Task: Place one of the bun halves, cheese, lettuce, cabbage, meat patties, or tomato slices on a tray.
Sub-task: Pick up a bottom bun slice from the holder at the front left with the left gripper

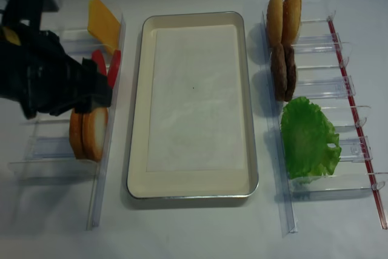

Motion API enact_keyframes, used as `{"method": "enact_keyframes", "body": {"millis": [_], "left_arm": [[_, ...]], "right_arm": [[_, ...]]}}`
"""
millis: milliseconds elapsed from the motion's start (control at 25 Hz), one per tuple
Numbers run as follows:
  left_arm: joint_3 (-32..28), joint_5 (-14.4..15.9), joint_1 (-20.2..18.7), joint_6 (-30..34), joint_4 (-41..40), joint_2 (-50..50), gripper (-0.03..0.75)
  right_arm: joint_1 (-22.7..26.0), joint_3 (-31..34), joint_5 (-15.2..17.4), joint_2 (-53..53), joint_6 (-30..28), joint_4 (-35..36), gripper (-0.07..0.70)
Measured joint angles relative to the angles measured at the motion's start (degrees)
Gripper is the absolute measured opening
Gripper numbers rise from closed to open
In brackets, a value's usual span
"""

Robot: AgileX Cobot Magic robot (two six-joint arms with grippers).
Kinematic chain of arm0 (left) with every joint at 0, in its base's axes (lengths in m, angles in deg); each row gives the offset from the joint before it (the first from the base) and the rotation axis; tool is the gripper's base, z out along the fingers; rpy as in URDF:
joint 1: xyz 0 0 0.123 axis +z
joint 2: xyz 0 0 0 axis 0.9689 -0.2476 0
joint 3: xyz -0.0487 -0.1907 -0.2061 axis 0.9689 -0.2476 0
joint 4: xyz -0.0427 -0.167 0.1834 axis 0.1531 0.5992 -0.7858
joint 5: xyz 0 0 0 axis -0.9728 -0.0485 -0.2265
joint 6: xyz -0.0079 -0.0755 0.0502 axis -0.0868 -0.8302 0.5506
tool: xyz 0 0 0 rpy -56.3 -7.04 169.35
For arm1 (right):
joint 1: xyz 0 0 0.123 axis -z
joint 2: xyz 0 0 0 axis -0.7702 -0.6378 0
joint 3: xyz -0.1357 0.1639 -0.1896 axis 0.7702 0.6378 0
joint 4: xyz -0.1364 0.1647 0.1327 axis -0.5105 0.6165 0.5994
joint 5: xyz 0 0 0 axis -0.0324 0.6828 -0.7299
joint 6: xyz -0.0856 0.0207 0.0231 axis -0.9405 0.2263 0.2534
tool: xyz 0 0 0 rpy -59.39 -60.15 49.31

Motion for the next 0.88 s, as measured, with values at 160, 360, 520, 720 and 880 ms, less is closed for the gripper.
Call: {"method": "enact_keyframes", "body": {"millis": [160, 360, 520, 720, 880], "left_arm": [[0.09, -0.69, -0.42, -3.06, -3.84, -2.68, 0.515], [0.23, -2.47, -0.56, -3.74, -3.33, -5.68, 0.514], [0.23, -3.15, -0.65, -3.86, -2.21, -7.50, 0.514], [0.23, -3.28, -0.65, -3.86, -2.21, -8.01, 0.512], [0.34, -3.28, -0.65, -3.98, -2.31, -8.48, 0.512]], "right_arm": [[0.00, 0.00, 0.00, 0.00, 0.00, 0.00, 0.238], [0.00, 0.00, 0.00, 0.00, 0.00, 0.00, 0.238], [0.00, 0.00, 0.00, 0.00, 0.00, 0.00, 0.238], [0.00, 0.00, 0.00, 0.00, 0.00, 0.00, 0.238], [0.00, 0.00, 0.00, 0.00, 0.00, 0.00, 0.238]]}}
